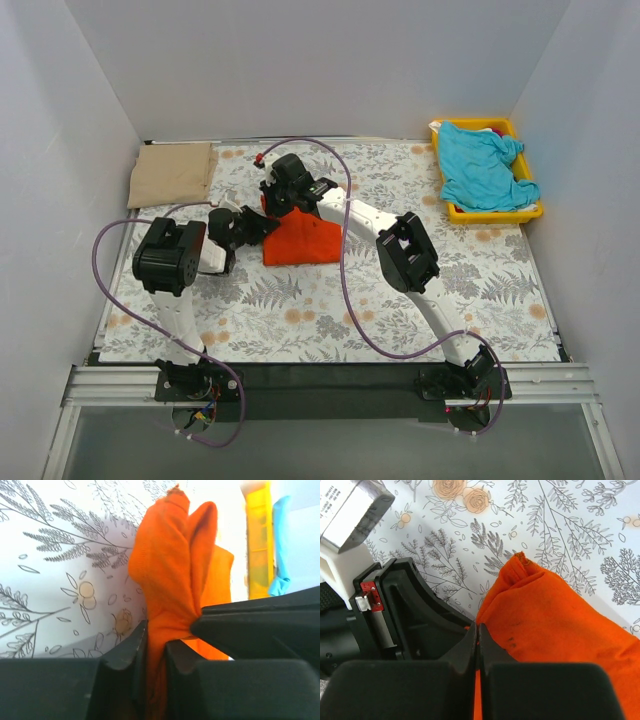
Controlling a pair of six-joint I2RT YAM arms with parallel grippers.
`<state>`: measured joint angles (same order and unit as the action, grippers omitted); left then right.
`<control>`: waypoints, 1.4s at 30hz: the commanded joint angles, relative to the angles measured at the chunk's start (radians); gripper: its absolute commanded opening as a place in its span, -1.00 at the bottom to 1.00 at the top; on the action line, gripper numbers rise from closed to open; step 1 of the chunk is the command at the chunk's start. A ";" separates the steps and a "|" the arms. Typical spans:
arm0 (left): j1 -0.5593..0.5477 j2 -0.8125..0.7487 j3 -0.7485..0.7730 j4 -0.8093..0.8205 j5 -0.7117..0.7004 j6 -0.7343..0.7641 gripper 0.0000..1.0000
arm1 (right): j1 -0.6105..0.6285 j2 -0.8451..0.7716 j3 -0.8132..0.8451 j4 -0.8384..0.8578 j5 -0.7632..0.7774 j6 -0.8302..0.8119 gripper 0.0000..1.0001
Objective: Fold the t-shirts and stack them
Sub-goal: Fold the tshirt, then neatly place the folded tshirt to the corner
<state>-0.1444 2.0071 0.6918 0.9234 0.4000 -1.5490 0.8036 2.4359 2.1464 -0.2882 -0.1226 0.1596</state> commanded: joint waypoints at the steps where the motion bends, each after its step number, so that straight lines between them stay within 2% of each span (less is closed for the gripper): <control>1: 0.002 -0.011 0.037 -0.188 -0.085 0.017 -0.74 | -0.012 -0.060 0.017 0.049 0.037 0.018 -0.82; 2: 0.003 -0.014 0.038 -0.204 -0.089 0.017 -0.80 | -0.014 -0.064 0.017 0.049 0.044 0.020 -0.66; 3: 0.003 -0.019 0.041 -0.218 -0.092 0.013 -0.88 | -0.017 -0.069 0.015 0.049 0.052 0.020 -0.42; 5: 0.005 -0.033 0.054 -0.285 -0.095 0.033 -0.96 | -0.027 -0.089 0.015 0.049 0.067 0.012 -0.14; 6: 0.005 -0.037 0.073 -0.326 -0.107 0.053 -0.99 | -0.032 -0.101 0.010 0.049 0.072 0.008 0.11; 7: 0.005 -0.042 0.131 -0.457 -0.124 0.082 -1.00 | -0.046 -0.125 0.000 0.049 0.081 0.003 0.25; 9: 0.006 -0.045 0.205 -0.582 -0.176 0.197 -1.00 | -0.066 -0.156 -0.017 0.050 0.081 -0.020 0.50; 10: 0.008 -0.041 0.291 -0.700 -0.223 0.258 -1.00 | -0.089 -0.187 -0.034 0.050 0.074 -0.028 0.54; 11: 0.008 -0.025 0.339 -0.766 -0.258 0.359 -1.00 | -0.101 -0.205 -0.048 0.050 0.071 -0.035 0.57; 12: 0.008 -0.010 0.385 -0.829 -0.292 0.406 -1.00 | -0.116 -0.224 -0.062 0.050 0.061 -0.040 0.59; 13: 0.017 0.007 0.487 -0.957 -0.364 0.429 -1.00 | -0.150 -0.257 -0.092 0.050 0.025 -0.049 0.60; 16: 0.029 0.059 0.583 -1.064 -0.455 0.544 -1.00 | -0.214 -0.325 -0.149 0.050 -0.002 -0.060 0.63; 21: 0.037 0.125 0.764 -1.124 -0.598 0.708 -0.93 | -0.290 -0.419 -0.279 0.047 -0.031 -0.078 0.64; 25: 0.052 0.197 0.934 -1.163 -0.668 0.872 -0.99 | -0.333 -0.489 -0.368 0.047 -0.035 -0.100 0.64; 29: 0.095 0.268 1.103 -1.206 -0.621 0.934 -1.00 | -0.356 -0.515 -0.430 0.047 -0.049 -0.106 0.64; 35: 0.134 0.349 1.305 -1.233 -0.693 0.954 -1.00 | -0.373 -0.523 -0.454 0.046 -0.060 -0.107 0.64; 42: 0.143 0.341 1.364 -1.184 -0.727 1.021 -1.00 | -0.377 -0.511 -0.454 0.046 -0.078 -0.103 0.64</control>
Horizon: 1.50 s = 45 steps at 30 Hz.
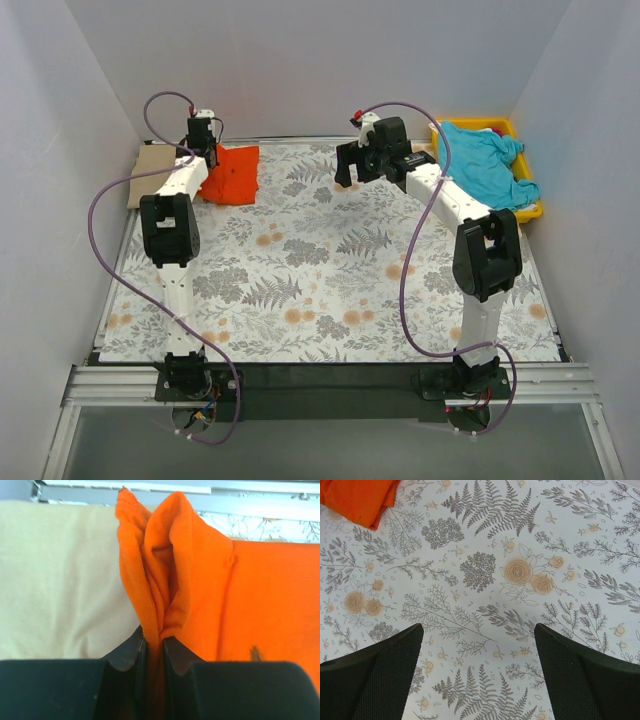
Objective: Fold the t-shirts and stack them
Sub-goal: Neatly place the folded tshirt to the corner
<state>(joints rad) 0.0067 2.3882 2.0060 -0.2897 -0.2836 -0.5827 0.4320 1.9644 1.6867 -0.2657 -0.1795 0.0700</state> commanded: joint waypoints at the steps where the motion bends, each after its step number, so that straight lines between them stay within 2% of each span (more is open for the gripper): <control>1: 0.005 -0.041 0.054 0.038 -0.048 0.070 -1.00 | -0.006 -0.038 0.005 0.023 -0.021 -0.012 0.64; 13: 0.065 -0.044 0.131 0.073 -0.046 0.155 -1.00 | -0.006 -0.021 0.010 0.022 -0.034 -0.006 0.64; 34: 0.072 -0.207 0.094 0.060 0.043 0.146 -1.00 | -0.006 -0.009 0.005 0.019 -0.041 0.002 0.64; 45: 0.073 -0.208 0.083 0.041 0.032 0.153 -1.00 | -0.006 -0.004 0.010 0.017 -0.044 0.005 0.63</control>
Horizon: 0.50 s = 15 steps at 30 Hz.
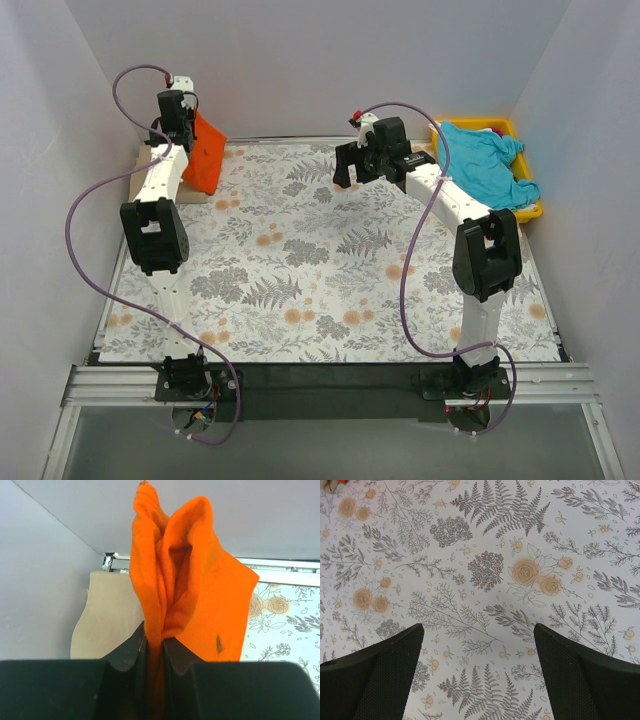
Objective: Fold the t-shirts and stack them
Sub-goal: Neatly place the folded tshirt to the corner
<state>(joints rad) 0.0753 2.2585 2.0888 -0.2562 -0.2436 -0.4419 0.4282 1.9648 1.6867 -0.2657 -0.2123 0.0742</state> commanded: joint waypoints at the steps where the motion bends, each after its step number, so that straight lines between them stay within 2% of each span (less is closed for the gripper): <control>1: 0.007 -0.076 0.001 0.006 -0.008 0.012 -1.00 | -0.002 -0.003 0.010 0.017 -0.012 0.001 0.63; 15: 0.072 0.019 0.080 0.003 -0.005 0.034 -1.00 | 0.000 0.011 0.010 0.014 -0.016 0.001 0.63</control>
<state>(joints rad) 0.1246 2.2784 2.1132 -0.2779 -0.2455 -0.4305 0.4282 1.9717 1.6867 -0.2661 -0.2131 0.0746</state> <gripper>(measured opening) 0.126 0.815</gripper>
